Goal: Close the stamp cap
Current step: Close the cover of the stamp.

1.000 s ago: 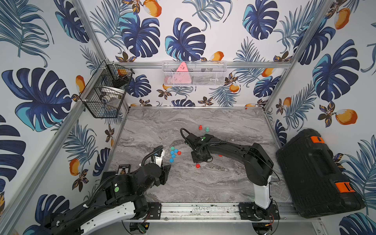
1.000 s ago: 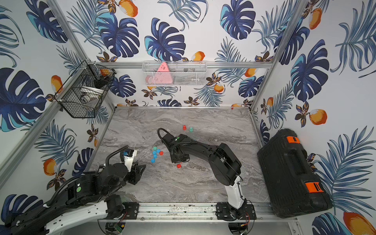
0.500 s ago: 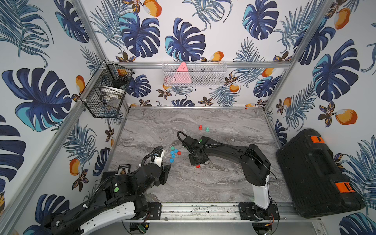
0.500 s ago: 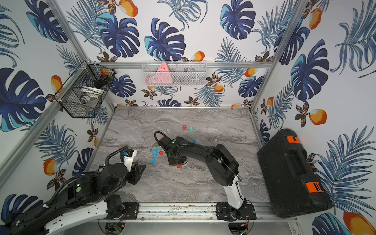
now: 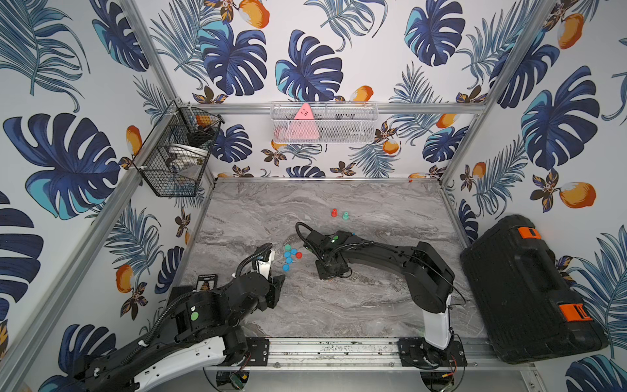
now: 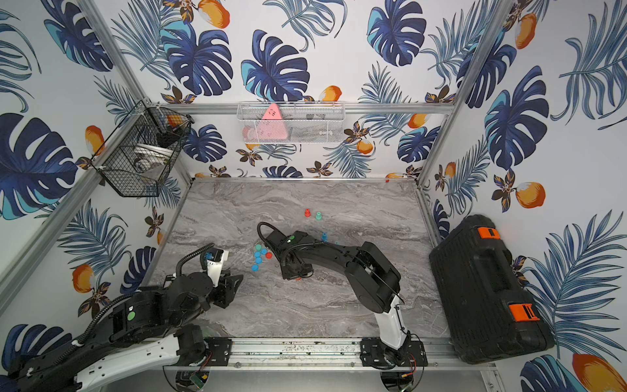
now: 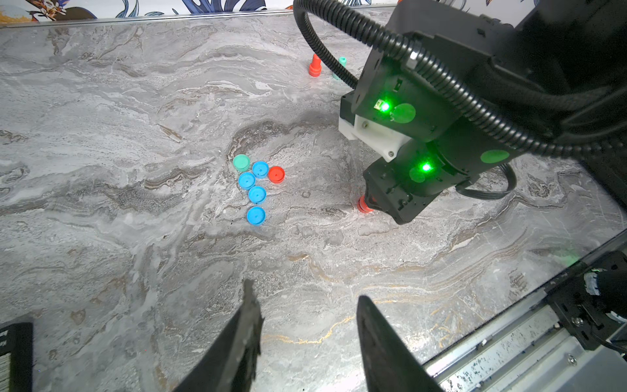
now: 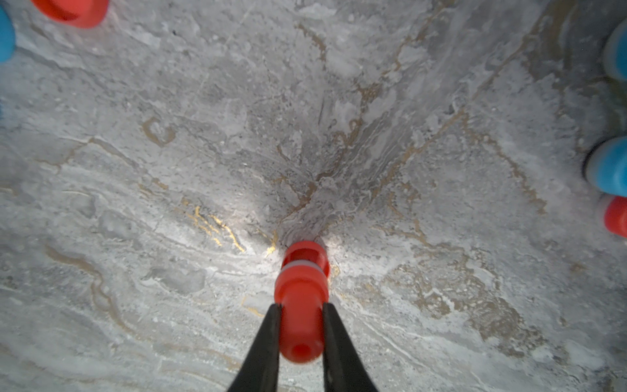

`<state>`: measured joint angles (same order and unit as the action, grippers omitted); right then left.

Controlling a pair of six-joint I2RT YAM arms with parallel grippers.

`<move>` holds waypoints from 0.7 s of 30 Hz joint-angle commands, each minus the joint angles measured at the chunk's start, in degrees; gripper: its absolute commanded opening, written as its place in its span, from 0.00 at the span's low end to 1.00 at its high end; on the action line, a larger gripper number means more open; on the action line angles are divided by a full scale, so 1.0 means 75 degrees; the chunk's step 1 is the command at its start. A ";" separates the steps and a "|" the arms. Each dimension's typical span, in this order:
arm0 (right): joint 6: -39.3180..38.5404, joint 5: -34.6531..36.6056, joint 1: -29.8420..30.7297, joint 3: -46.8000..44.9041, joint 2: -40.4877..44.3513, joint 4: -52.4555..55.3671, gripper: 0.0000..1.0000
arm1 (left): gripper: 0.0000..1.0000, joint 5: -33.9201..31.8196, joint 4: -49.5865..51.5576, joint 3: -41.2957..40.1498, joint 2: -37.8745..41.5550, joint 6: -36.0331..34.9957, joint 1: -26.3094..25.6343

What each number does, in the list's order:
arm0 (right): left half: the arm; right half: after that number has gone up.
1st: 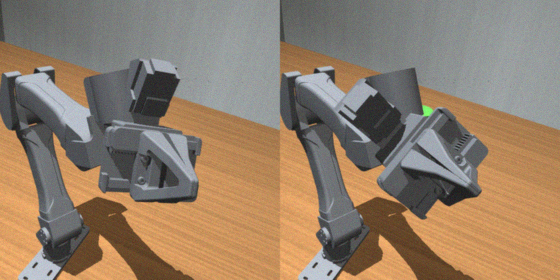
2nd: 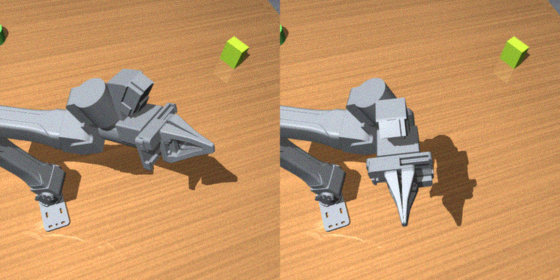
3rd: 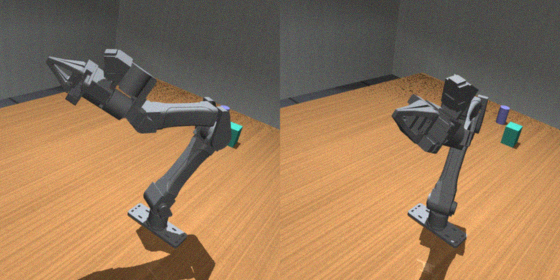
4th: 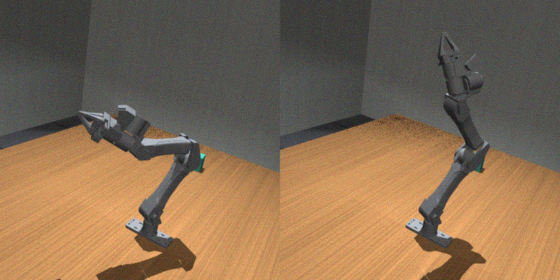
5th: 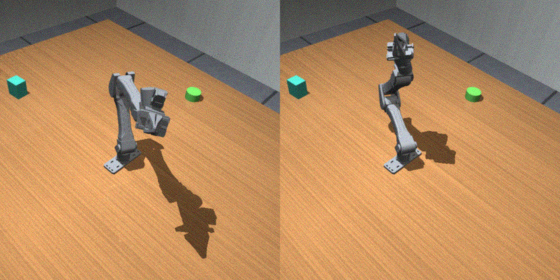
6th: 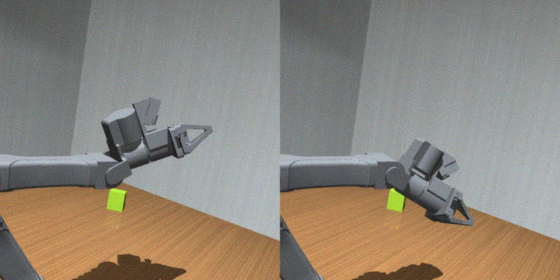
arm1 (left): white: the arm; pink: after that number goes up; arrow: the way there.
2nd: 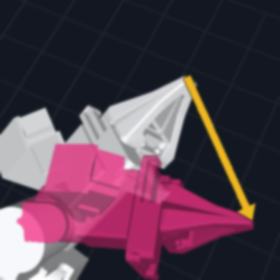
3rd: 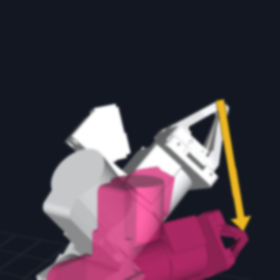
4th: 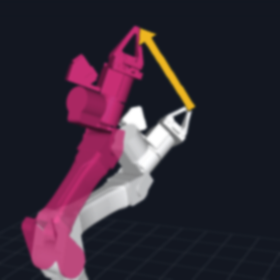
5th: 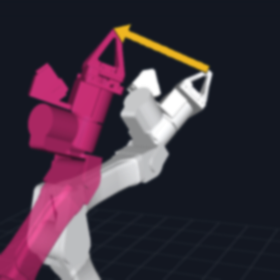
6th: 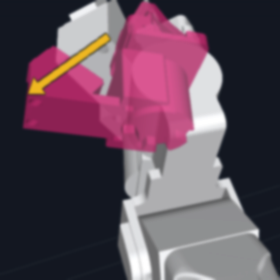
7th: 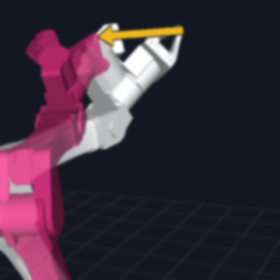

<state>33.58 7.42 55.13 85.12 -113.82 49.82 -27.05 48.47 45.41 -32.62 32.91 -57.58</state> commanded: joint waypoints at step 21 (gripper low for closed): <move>0.0082 0.0120 0.0046 0.0005 0.0082 -0.0028 0.22 | 0.51 -0.0120 -0.0064 0.0004 0.0006 0.0019 -0.0021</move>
<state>33.82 7.62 55.46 84.55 -113.95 48.93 -27.18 48.47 45.41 -32.56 32.93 -57.67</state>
